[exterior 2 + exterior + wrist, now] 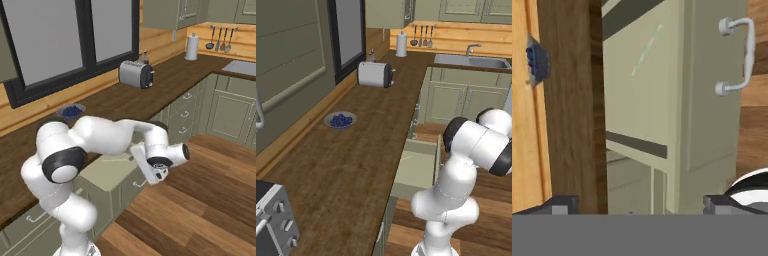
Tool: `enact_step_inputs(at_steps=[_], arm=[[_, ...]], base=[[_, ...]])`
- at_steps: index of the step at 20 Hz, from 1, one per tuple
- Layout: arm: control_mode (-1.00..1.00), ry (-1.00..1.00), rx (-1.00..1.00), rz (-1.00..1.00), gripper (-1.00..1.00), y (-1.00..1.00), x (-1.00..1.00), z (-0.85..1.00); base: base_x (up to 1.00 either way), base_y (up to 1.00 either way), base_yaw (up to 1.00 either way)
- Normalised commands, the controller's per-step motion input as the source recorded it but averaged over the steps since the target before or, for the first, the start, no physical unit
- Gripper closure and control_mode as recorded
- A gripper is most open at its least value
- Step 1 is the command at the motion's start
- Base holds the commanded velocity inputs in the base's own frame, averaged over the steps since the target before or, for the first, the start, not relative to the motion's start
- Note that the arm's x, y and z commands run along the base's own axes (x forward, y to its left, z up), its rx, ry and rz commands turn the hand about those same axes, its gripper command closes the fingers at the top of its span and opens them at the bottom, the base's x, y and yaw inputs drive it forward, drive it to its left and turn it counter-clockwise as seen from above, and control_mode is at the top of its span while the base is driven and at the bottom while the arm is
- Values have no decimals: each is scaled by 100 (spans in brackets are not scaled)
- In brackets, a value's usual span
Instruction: Take a straw from the drawer in front and place it inside the glass cup on the dining counter.
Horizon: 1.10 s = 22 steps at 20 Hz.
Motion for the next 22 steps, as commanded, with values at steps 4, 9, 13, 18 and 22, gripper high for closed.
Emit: enact_step_inputs(at_steps=[4,9,13,18,22], arm=[[-100,18,-19,2,-100,30,40,42],[-100,17,-16,10,-100,22,44,15],[-100,17,-13,15,-100,18,43,0],[-100,13,-7,8,-100,8,34,-5],[-100,4,-2,0,-100,0,16,-11]], base=[[0,0,0],[0,0,0],[0,0,0],[0,0,0],[0,0,0]])
